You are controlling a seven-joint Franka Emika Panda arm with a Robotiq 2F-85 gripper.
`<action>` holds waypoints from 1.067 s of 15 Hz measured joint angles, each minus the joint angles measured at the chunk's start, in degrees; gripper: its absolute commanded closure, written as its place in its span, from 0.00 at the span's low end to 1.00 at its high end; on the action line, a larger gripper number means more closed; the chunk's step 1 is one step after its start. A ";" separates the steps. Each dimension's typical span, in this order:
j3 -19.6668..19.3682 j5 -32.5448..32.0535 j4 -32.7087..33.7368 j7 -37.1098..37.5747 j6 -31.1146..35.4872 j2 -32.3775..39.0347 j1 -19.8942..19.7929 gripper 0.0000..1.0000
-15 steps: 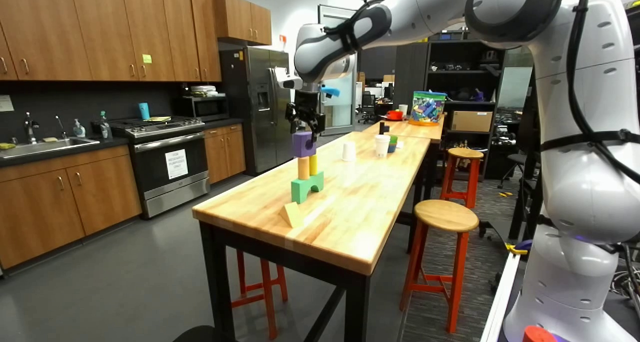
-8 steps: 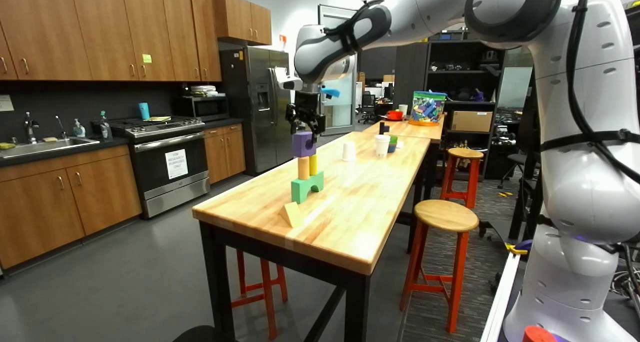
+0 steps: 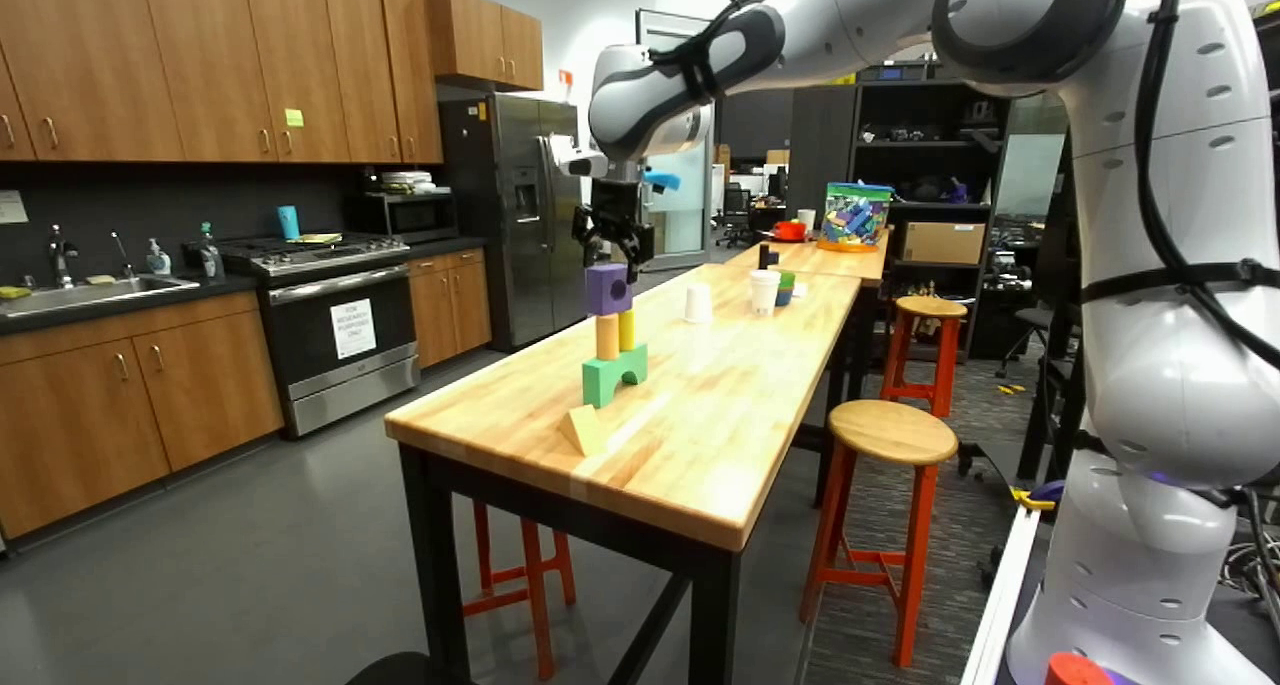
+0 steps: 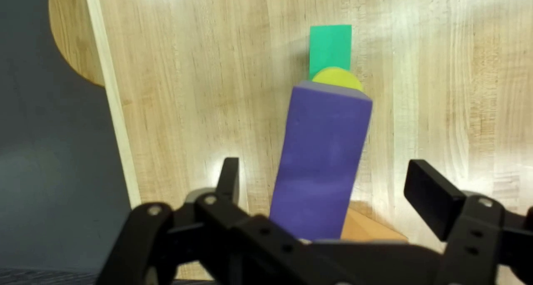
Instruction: Put the purple block on the tower of blocks
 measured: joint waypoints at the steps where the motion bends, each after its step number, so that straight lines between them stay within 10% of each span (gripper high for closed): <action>1: 0.01 -0.02 0.57 -1.14 -1.36 -0.73 0.01 0.00; 16: -0.07 -1.57 5.47 -4.82 -6.13 -6.26 0.21 0.00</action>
